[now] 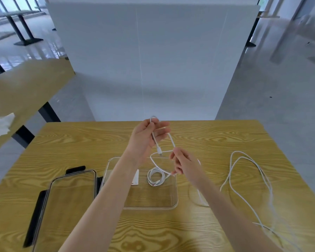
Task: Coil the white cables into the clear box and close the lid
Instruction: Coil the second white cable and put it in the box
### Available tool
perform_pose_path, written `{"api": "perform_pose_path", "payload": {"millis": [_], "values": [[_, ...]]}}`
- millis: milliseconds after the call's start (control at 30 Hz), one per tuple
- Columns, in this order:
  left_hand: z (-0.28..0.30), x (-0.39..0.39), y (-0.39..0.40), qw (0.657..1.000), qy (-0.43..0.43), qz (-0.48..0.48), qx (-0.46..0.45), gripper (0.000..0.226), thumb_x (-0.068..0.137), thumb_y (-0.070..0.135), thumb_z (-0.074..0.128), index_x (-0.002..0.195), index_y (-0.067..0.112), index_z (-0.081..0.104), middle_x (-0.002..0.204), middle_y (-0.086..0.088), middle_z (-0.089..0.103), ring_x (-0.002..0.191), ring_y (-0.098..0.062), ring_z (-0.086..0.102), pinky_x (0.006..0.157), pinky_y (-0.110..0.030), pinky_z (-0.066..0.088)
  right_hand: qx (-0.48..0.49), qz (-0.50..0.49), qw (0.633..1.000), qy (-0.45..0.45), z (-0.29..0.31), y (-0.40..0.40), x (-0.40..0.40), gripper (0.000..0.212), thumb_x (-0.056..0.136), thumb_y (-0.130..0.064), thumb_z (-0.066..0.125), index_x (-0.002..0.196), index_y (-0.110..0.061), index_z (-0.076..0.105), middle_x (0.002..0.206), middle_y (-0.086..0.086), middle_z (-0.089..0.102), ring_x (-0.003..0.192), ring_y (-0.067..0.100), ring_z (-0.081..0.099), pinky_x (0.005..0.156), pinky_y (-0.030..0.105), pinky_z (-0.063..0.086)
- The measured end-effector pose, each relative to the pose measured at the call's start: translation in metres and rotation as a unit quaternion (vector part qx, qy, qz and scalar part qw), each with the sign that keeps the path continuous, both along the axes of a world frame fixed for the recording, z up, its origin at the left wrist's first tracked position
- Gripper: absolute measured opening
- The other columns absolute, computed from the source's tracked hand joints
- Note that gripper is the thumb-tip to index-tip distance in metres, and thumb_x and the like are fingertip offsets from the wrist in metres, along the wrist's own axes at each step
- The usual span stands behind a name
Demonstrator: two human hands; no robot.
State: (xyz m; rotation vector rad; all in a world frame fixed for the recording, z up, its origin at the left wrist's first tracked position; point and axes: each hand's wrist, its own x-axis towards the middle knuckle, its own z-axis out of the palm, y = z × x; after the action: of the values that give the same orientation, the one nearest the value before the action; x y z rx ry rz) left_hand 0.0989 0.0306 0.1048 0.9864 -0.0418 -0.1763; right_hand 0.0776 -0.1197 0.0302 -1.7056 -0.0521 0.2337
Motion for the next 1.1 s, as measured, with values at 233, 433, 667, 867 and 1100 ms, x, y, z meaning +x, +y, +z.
{"api": "perform_pose_path", "payload": {"millis": [233,433,667,867,1100], "values": [[-0.021,0.017,-0.006,0.994,0.038,0.075,-0.069,0.026,0.100,0.005,0.031,0.082,0.009,0.050,0.090,-0.009,0.071,0.082,-0.015,0.072,0.073,-0.023,0.057,-0.355,0.167,0.911,-0.131,0.028,0.016,-0.006,0.040,0.099,-0.033,0.033,0.077,-0.007,0.055,0.058,0.000,0.048,0.055,0.016,0.045,0.057,0.034,0.037],[-0.037,0.005,-0.010,0.980,-0.020,0.044,0.195,0.021,0.098,0.001,0.033,0.087,0.006,0.051,0.081,-0.008,0.065,0.064,-0.005,0.066,0.066,-0.021,0.054,-0.328,0.197,0.919,-0.091,0.057,0.006,-0.003,0.027,0.095,-0.020,0.045,0.100,-0.005,0.067,0.065,0.001,0.055,0.055,0.013,0.046,0.055,0.024,0.034],[-0.039,-0.017,-0.017,0.946,-0.019,-0.106,0.305,0.026,0.097,0.014,0.039,0.087,-0.001,0.057,0.046,0.010,0.046,0.041,-0.005,0.035,0.045,-0.017,0.029,-0.275,0.114,0.943,-0.146,0.083,-0.020,0.016,0.014,0.065,-0.027,0.082,0.071,-0.020,0.071,0.064,0.000,0.067,0.053,0.004,0.048,0.056,0.020,0.040],[-0.030,-0.018,-0.018,0.969,0.076,-0.232,0.027,0.034,0.093,0.027,0.031,0.072,0.009,0.051,0.042,0.010,0.033,0.038,-0.005,0.027,0.042,-0.019,0.018,-0.046,0.033,0.994,-0.097,0.070,-0.033,0.032,0.019,0.063,-0.020,0.083,0.073,-0.016,0.068,0.055,0.000,0.055,0.042,0.006,0.038,0.042,0.015,0.030],[-0.020,0.006,-0.018,0.958,0.137,-0.079,-0.241,0.026,0.096,0.019,0.034,0.081,0.008,0.052,0.050,0.006,0.041,0.041,-0.007,0.037,0.040,-0.015,0.034,0.072,-0.035,0.996,0.043,0.019,-0.023,0.019,0.025,0.097,-0.024,0.044,0.092,-0.007,0.062,0.052,0.001,0.054,0.033,0.012,0.040,0.034,0.020,0.035]]}}
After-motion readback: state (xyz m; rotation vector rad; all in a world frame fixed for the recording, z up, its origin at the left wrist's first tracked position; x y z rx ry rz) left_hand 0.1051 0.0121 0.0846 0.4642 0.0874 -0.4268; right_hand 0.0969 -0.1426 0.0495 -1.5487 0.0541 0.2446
